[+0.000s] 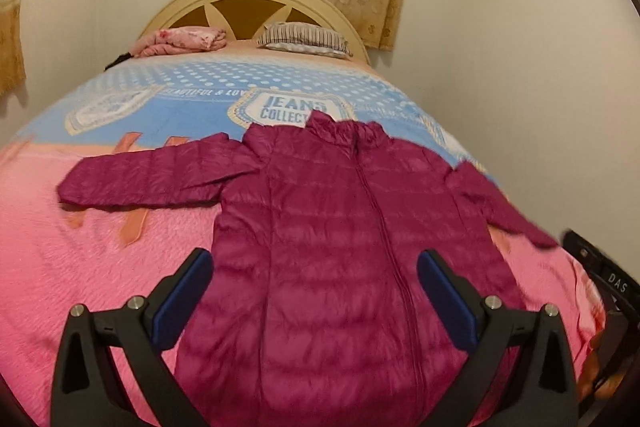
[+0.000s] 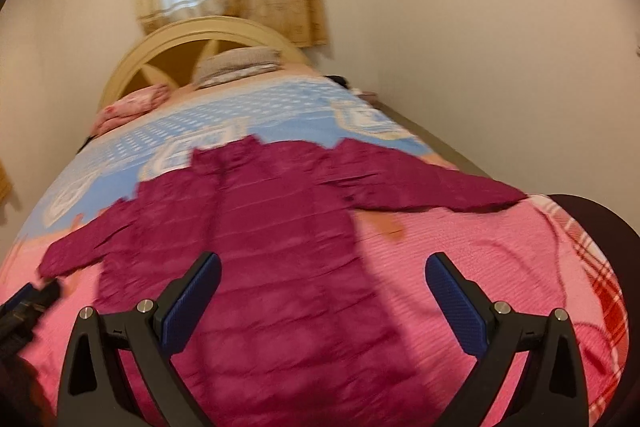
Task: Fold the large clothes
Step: 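Grasp a jacket sleeve with the right tool and fold it across the body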
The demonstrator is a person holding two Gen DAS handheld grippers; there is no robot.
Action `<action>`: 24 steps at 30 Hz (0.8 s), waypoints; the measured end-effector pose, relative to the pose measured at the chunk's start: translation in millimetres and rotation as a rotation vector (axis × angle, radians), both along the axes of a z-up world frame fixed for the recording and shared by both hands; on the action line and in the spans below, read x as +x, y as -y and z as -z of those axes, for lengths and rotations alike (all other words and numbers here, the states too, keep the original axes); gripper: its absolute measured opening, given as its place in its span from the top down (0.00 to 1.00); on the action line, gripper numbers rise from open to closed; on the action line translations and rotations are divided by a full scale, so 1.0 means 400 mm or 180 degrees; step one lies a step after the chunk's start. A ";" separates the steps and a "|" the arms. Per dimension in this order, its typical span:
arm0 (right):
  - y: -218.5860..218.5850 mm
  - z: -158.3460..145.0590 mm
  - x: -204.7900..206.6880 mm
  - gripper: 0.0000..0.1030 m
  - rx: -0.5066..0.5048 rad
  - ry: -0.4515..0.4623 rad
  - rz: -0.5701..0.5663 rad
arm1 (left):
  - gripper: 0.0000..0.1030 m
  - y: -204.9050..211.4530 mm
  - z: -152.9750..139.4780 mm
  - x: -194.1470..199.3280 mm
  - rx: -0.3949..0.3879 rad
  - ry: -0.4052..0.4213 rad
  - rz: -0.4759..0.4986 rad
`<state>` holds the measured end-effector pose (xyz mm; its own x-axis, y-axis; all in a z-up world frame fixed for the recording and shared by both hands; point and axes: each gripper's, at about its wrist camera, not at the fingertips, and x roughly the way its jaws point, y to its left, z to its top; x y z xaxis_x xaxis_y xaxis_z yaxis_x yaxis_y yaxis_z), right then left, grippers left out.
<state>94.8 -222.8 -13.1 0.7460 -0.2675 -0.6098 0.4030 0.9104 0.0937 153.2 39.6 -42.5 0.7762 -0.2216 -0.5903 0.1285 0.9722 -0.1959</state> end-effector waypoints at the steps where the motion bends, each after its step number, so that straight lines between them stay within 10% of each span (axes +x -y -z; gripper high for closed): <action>1: 0.043 0.005 0.007 0.01 -0.0024 0.0026 0.0119 | 0.00 -0.006 0.006 0.020 -0.0028 0.0022 -0.0026; 8: 0.506 0.067 0.038 0.02 0.0716 0.0049 0.0862 | 0.00 -0.071 0.067 0.191 -0.0150 -0.0017 -0.0250; 12: 0.726 0.150 0.068 0.31 0.1541 -0.0077 0.1164 | 0.00 -0.057 0.113 0.261 0.0345 0.0009 -0.0508; 24: 0.830 0.324 0.298 0.31 0.1863 -0.0726 0.1446 | 0.00 -0.022 0.240 0.347 0.0764 -0.0206 -0.0790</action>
